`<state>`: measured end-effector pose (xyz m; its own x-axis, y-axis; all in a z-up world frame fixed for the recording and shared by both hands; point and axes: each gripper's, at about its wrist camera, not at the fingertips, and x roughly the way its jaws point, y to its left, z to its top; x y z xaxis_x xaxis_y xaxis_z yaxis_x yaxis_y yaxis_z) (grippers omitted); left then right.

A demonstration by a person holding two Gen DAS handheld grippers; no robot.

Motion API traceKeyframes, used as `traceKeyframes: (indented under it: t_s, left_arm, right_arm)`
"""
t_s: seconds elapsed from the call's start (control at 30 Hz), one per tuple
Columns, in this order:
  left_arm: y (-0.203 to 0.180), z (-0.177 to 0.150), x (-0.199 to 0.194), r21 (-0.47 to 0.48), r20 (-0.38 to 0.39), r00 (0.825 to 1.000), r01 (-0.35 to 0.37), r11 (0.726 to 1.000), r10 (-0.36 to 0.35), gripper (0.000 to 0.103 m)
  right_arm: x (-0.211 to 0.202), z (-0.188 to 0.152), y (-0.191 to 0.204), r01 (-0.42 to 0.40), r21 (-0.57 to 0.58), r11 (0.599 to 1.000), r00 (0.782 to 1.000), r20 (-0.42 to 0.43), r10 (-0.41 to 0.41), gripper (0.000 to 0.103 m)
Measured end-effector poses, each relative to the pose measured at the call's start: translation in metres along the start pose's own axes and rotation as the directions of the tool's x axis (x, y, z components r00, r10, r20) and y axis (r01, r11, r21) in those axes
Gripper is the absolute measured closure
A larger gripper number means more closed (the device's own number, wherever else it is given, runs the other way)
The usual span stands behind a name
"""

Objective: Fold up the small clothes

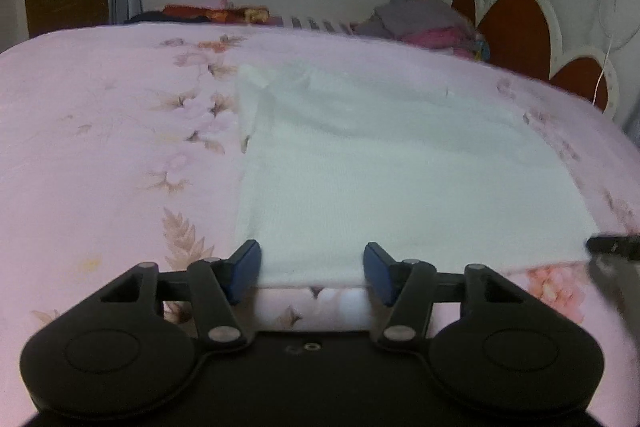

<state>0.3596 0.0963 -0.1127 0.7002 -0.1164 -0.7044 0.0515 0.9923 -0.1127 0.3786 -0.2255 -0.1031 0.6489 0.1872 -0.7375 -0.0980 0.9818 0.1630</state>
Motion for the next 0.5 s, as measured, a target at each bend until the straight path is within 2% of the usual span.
traceKeyframes:
  t_s: [0.07,0.13,0.27,0.5]
  left_arm:
    - [-0.001,0.000,0.002,0.008,-0.002,1.000,0.001,1.000,-0.001,0.042]
    - [-0.002,0.003,0.002,0.002,-0.011,1.000,-0.007,1.000,0.007,0.042]
    - [-0.006,0.005,-0.010,-0.016,-0.007,0.999,-0.037,0.999,0.037,0.041]
    - [-0.017,-0.002,-0.041,-0.028,0.035,0.998,-0.056,0.998,0.057,0.027]
  right_arm:
    - [0.007,-0.004,0.000,0.012,-0.008,1.000,0.999,-0.034,-0.013,0.088]
    - [0.006,-0.004,0.002,0.018,-0.024,1.000,0.999,-0.031,-0.019,0.088]
    - [-0.019,-0.004,0.004,-0.035,-0.004,0.999,0.999,0.028,0.035,0.088]
    - [-0.058,-0.021,-0.009,-0.061,0.030,0.998,0.997,0.053,0.060,0.088]
